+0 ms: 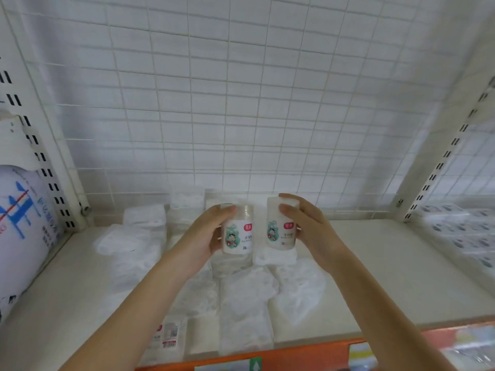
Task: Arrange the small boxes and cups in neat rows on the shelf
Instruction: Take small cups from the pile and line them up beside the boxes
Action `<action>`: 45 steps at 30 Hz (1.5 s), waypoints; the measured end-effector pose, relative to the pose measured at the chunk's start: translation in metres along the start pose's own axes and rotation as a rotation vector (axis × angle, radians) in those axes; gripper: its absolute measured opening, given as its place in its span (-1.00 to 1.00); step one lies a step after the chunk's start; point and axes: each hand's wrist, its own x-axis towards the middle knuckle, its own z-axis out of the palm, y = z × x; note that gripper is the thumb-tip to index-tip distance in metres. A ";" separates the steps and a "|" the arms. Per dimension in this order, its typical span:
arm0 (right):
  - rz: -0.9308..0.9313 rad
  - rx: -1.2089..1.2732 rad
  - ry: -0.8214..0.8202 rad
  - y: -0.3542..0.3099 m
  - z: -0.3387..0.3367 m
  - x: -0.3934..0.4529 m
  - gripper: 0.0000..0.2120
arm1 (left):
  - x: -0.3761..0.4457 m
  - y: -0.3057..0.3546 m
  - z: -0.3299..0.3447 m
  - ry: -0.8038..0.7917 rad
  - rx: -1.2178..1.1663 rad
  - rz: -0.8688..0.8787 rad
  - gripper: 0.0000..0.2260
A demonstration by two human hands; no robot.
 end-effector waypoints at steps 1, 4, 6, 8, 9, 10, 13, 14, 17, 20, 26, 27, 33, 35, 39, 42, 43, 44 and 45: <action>-0.019 -0.023 0.007 -0.002 -0.007 -0.008 -0.71 | 0.000 0.000 0.007 -0.014 0.013 0.008 -0.31; -0.043 -0.061 0.043 -0.004 -0.036 -0.033 -0.62 | 0.003 -0.002 0.037 -0.052 0.046 0.025 -0.35; -0.047 -0.075 0.066 -0.006 -0.058 -0.052 -0.59 | 0.005 -0.007 0.063 -0.103 0.050 0.013 -0.38; -0.050 -0.057 0.110 -0.007 -0.082 -0.076 -0.63 | 0.002 -0.012 0.095 -0.192 0.068 0.001 -0.52; -0.052 -0.038 0.145 -0.007 -0.095 -0.089 -0.65 | 0.001 -0.016 0.113 -0.238 0.079 -0.008 -0.58; -0.051 -0.023 0.189 -0.006 -0.109 -0.103 -0.64 | 0.000 -0.022 0.131 -0.276 0.082 -0.018 -0.61; -0.039 0.000 0.347 -0.003 -0.157 -0.153 -0.59 | -0.004 -0.046 0.191 -0.352 0.044 -0.056 -0.53; -0.034 0.004 0.393 -0.001 -0.175 -0.172 -0.59 | -0.006 -0.057 0.214 -0.364 0.036 -0.087 -0.46; -0.002 0.003 0.540 0.007 -0.227 -0.232 -0.62 | -0.020 -0.094 0.286 -0.425 -0.034 -0.281 -0.50; 0.038 0.012 0.629 0.018 -0.273 -0.291 -0.69 | -0.035 -0.136 0.351 -0.545 -0.064 -0.427 -0.50; 0.124 0.028 0.799 0.041 -0.346 -0.389 -0.75 | -0.070 -0.202 0.462 -0.664 -0.072 -0.480 -0.50; 0.135 0.028 0.825 0.044 -0.356 -0.401 -0.76 | -0.074 -0.211 0.479 -0.686 -0.062 -0.497 -0.51; 0.180 0.056 1.013 0.061 -0.419 -0.446 -0.75 | -0.071 -0.256 0.566 -0.883 0.071 -0.482 -0.35; 0.190 0.060 1.051 0.067 -0.444 -0.454 -0.75 | -0.067 -0.269 0.595 -0.932 0.110 -0.449 -0.43; 0.188 0.068 1.089 0.073 -0.506 -0.462 -0.66 | -0.044 -0.294 0.656 -0.990 0.173 -0.423 -0.59; 0.180 0.063 1.086 0.068 -0.558 -0.459 -0.53 | -0.016 -0.308 0.705 -0.996 0.179 -0.433 -0.39; 0.173 0.059 1.087 0.066 -0.578 -0.456 -0.52 | -0.003 -0.310 0.725 -0.990 0.175 -0.434 -0.39; 0.170 0.041 1.090 0.063 -0.597 -0.452 -0.51 | 0.009 -0.312 0.743 -0.987 0.175 -0.423 -0.40; 0.170 0.018 1.097 0.059 -0.616 -0.448 -0.49 | 0.022 -0.312 0.762 -0.993 0.180 -0.400 -0.40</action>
